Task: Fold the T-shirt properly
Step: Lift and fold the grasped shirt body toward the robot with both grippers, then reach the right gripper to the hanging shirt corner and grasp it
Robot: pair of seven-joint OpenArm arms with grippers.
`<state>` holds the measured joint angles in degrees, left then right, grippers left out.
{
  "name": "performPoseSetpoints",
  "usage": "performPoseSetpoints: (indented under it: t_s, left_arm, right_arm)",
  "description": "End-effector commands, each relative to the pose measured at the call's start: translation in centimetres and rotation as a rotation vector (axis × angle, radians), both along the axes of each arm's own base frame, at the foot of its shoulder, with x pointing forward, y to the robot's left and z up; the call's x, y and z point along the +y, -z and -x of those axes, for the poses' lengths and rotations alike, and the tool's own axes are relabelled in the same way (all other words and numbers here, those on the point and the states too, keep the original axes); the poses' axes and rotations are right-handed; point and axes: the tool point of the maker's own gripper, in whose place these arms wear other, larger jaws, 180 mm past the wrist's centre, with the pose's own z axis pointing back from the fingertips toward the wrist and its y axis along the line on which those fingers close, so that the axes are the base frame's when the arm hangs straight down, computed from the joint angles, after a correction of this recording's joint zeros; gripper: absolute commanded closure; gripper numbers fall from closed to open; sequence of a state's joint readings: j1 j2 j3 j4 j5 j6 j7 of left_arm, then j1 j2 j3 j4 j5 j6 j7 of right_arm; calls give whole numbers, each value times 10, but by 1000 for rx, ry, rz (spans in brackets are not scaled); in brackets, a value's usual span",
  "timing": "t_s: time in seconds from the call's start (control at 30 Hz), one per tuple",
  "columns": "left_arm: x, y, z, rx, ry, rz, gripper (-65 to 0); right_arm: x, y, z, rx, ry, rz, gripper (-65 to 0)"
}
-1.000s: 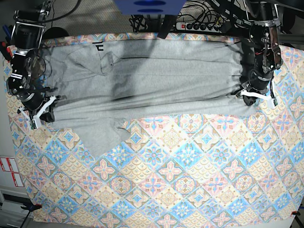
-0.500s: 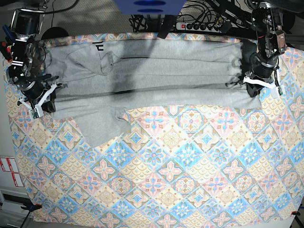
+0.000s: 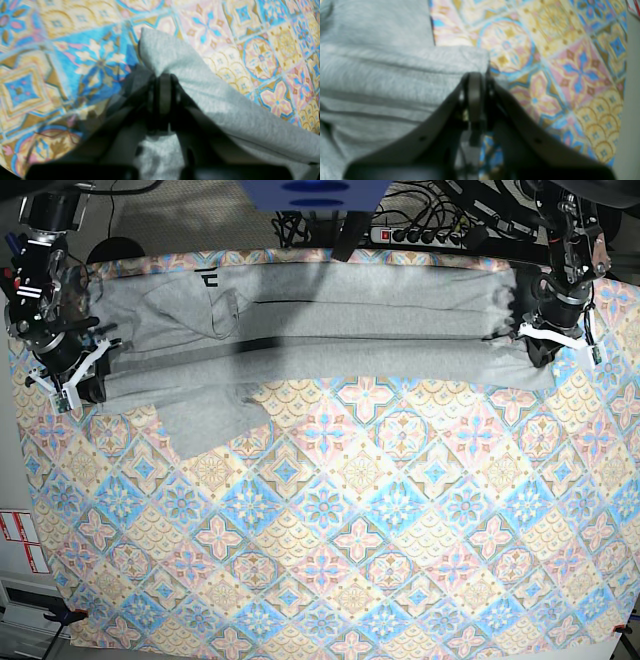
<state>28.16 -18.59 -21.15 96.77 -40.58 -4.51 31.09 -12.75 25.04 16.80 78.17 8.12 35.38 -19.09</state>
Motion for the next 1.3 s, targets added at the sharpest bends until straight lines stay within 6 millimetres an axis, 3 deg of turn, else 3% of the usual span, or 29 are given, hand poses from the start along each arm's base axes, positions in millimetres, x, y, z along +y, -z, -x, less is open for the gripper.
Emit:
performPoseSetpoints:
  t_s: [0.0,0.63,0.87,1.27]
  left_arm:
    - [8,-11,-4,-31,-2,-35,0]
    - [37,55,36,165,-90,-17,0]
    - [38,56,36,167,-92,-16,0]
    - [38,55,35,164,-92,-16,0]
  right_arm:
    - [-9,-18,-9,-54,5,21,-3]
    - [-5,-12,-1,-35,-4,18,-4]
    - [-13,0,9,71,18,53,-7]
    - [-16,2,11,93,26,66,-15]
